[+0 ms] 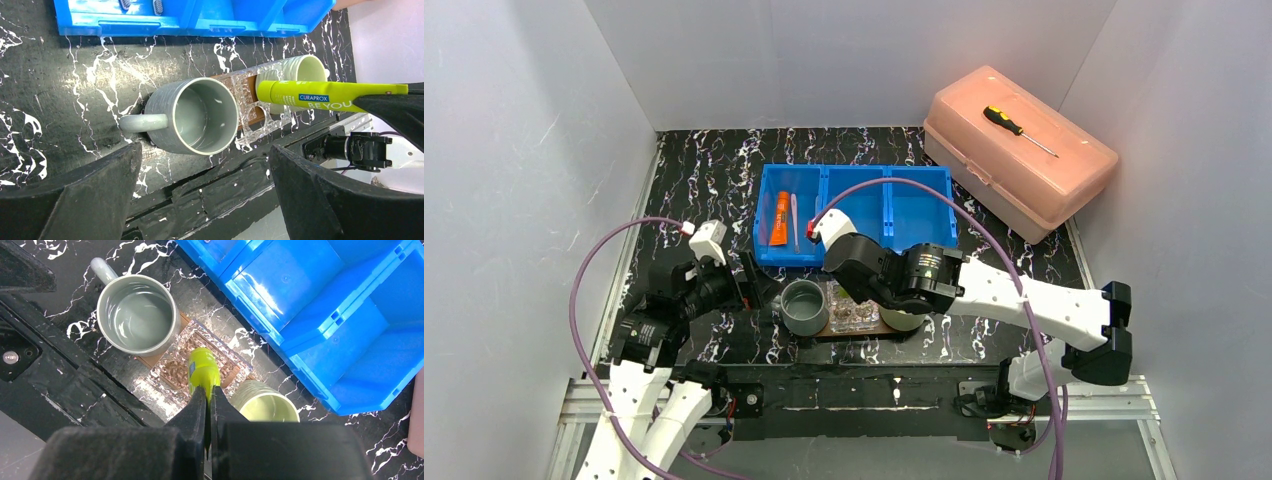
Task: Prepare toiletry sets of a toothbrush and toothpaste on the tray
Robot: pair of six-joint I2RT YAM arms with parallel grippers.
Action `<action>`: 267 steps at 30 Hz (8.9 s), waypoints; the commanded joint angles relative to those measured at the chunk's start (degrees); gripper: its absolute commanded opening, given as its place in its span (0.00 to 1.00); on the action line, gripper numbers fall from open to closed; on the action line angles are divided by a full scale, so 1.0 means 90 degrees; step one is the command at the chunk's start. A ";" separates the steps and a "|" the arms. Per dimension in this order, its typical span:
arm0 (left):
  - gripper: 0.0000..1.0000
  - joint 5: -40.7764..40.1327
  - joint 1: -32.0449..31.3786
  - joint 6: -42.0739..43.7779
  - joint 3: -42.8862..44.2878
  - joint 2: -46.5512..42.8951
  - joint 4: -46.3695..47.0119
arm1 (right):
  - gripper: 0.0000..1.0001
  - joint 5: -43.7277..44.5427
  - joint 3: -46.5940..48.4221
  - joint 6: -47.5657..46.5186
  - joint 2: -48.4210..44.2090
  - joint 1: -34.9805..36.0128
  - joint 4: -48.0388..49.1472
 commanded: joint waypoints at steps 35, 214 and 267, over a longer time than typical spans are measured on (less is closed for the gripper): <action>0.98 0.0199 -0.0002 0.0116 -0.0198 0.0107 0.0224 | 0.01 -0.0835 -0.0296 -0.0190 0.0536 -0.0666 0.0868; 0.98 -0.1805 0.0057 -0.0324 -0.0072 -0.0876 -0.0362 | 0.56 -0.1999 0.4532 0.1651 0.6441 -0.2754 0.3311; 0.98 -0.1813 0.0057 -0.0308 -0.0082 -0.0799 -0.0353 | 0.07 -0.2563 0.4561 0.1868 0.6965 -0.2803 0.3751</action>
